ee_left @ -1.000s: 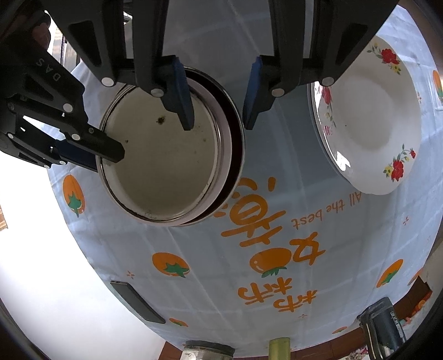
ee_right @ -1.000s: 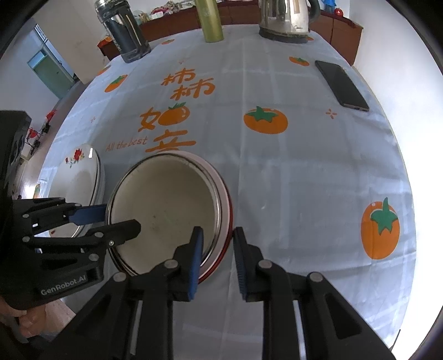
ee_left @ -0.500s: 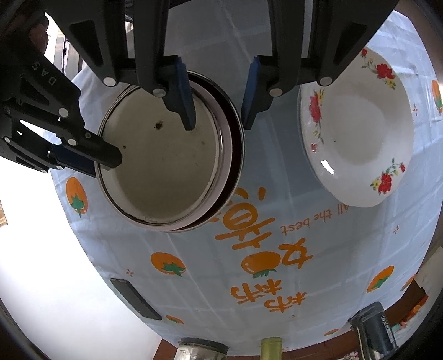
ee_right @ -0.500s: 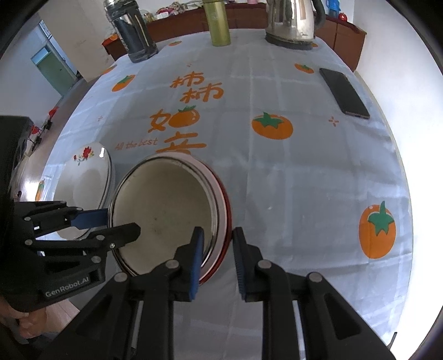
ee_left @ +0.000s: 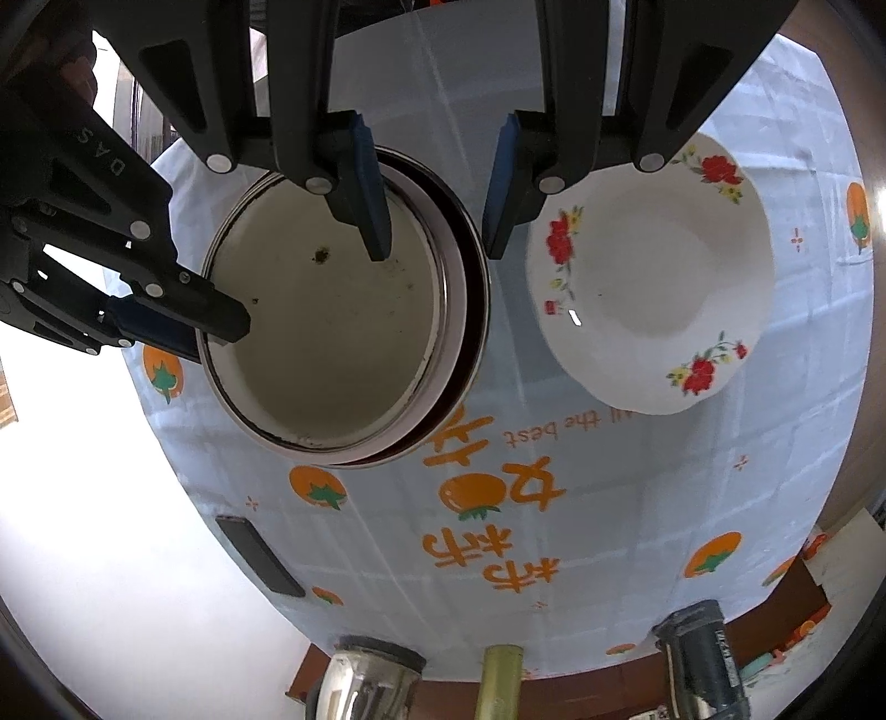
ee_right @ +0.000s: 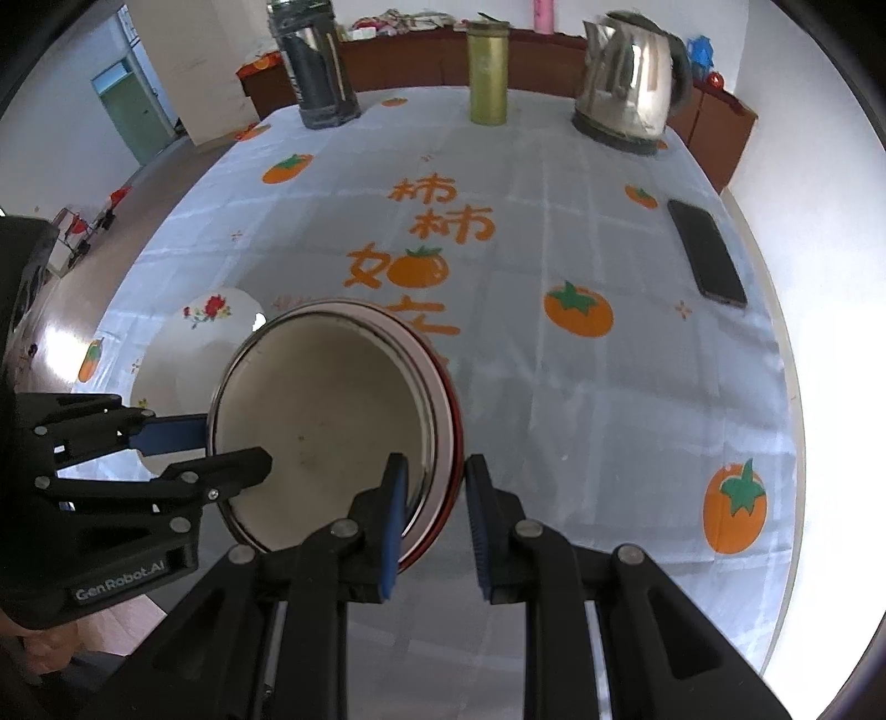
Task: Organize plates and bowls
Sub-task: 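Lift the nested bowl stack with both tools toward the red-flower plates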
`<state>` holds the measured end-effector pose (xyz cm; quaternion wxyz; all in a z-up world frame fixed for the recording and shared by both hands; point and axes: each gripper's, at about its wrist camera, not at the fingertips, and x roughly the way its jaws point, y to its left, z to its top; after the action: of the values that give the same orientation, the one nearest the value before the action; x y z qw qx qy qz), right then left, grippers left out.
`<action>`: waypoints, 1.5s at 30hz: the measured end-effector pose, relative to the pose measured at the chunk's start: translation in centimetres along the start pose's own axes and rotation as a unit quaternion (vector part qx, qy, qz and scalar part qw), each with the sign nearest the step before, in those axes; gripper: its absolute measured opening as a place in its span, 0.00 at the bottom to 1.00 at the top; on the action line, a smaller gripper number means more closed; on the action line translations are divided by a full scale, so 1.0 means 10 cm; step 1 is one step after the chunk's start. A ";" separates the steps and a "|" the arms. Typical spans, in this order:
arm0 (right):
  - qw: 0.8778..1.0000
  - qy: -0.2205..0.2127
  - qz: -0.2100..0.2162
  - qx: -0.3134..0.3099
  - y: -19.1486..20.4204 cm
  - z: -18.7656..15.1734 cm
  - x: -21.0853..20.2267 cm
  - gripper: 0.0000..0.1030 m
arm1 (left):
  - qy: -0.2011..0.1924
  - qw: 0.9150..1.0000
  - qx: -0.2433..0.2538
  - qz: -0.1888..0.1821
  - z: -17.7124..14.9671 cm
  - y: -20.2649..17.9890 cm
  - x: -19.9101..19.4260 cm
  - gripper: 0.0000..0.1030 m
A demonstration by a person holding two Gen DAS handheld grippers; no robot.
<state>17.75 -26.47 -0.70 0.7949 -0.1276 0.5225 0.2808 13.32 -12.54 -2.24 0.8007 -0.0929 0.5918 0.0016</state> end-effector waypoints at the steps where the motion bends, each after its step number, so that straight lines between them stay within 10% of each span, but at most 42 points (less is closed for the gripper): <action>1: 1.000 -0.001 -0.001 -0.003 0.03 0.01 -0.01 0.20 | -0.001 1.000 -0.001 0.000 0.00 0.01 -0.02 0.35; 45: 0.995 -0.020 0.025 -0.095 1.07 0.52 -0.03 0.20 | -0.050 0.995 -0.074 0.033 -0.14 0.95 -0.63 0.35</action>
<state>15.43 -15.28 2.73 0.7821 -0.1834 0.4809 0.3513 8.99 -2.70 1.91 0.8195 -0.1321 0.5524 0.0767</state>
